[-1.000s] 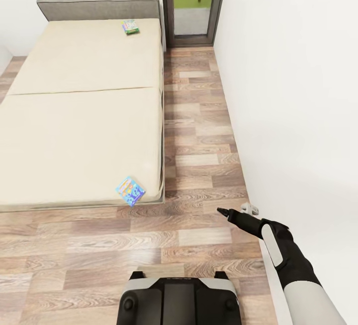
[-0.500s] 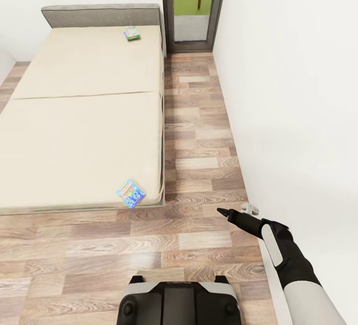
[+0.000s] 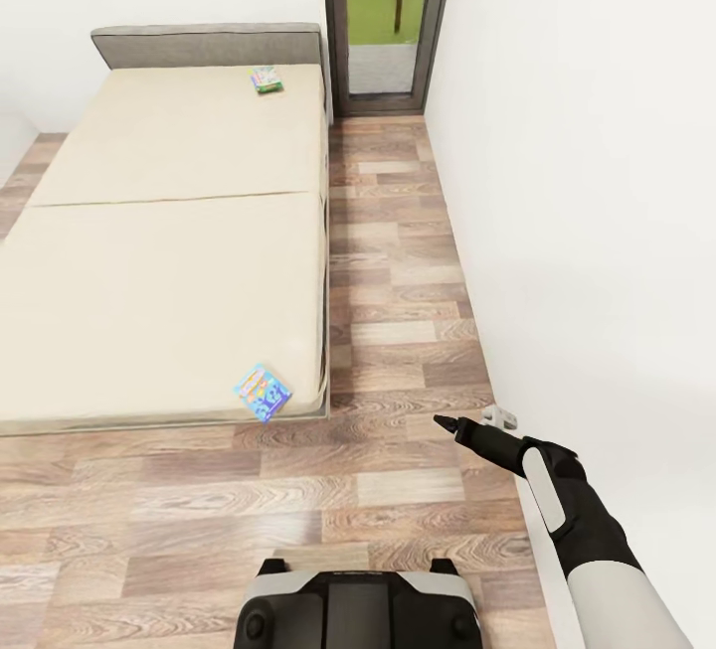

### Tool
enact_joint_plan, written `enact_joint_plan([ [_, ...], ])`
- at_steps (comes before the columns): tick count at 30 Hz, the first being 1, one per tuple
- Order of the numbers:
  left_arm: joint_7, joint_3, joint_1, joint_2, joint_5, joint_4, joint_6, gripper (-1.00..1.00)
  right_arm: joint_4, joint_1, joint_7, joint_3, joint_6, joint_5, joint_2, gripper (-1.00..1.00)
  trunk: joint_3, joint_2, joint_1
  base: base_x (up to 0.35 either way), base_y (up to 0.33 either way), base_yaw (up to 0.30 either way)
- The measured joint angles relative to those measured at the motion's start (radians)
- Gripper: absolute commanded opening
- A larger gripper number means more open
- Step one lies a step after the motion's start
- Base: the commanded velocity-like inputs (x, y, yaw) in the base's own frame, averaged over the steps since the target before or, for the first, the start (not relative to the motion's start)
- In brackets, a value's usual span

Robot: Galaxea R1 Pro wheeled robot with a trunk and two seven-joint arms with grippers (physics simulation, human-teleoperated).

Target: Put all the toys in the child's room - the three board games (two on the bed and one on the table), the two jigsaw puzzles on the table, and the tennis ball on the table - inside the toy box on the table in the child's room.

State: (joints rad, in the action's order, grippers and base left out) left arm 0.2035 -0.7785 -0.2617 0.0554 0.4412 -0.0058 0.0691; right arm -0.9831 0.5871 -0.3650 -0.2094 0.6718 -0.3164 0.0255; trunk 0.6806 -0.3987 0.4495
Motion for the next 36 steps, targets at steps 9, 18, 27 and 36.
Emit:
enact_joint_plan([
  [9,0.0,0.0,0.0,0.0,0.0,0.0,0.0,1.0,0.0,0.0,0.0,0.0,0.0,0.0,0.001,1.0,-0.015,0.0,0.0,0.0,0.0,0.0],
  [18,0.0,0.0,0.0,0.0,-0.001,0.0,0.0,1.0,0.0,0.0,0.0,0.0,0.0,0.0,0.001,1.0,-0.029,0.0,0.0,0.0,0.0,0.0],
  [27,0.0,0.0,0.0,0.001,0.0,0.0,0.0,1.0,-0.001,0.0,-0.001,0.001,-0.025,0.001,0.001,1.0,-0.044,0.0,0.0,0.0,0.0,0.0],
  [36,0.001,0.0,0.0,0.0,0.0,0.0,0.0,1.0,-0.001,0.0,-0.001,0.0,-0.031,0.001,0.001,1.0,-0.059,0.0,0.0,0.0,0.0,0.0],
])
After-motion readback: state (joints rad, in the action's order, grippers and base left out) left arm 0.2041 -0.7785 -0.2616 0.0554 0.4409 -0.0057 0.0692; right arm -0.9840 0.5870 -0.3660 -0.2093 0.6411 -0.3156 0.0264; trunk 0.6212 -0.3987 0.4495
